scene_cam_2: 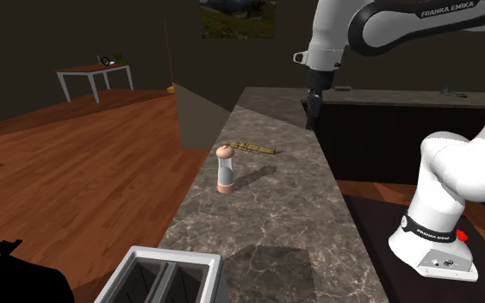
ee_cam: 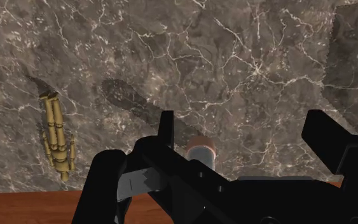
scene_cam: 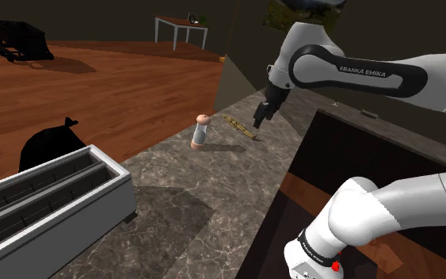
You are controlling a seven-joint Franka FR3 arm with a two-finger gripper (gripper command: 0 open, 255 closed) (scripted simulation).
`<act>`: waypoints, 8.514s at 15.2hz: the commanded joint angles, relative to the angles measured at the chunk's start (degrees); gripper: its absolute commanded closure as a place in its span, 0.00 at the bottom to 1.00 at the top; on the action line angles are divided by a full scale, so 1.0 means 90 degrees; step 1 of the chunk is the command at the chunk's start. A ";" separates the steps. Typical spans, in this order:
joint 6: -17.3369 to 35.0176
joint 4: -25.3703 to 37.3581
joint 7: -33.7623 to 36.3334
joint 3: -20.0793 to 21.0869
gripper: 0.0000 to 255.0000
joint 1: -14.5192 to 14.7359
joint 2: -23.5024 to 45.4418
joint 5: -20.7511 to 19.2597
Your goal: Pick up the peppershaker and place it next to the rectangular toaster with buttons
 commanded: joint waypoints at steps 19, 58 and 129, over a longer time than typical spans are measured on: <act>0.2253 0.2977 -0.1344 -0.0440 0.00 0.0179 0.4769 0.1000; 0.1884 0.3798 -0.1420 -0.0413 1.00 0.0153 0.5192 0.1099; -0.1192 0.4786 0.3087 0.1777 1.00 0.2277 0.3130 0.0405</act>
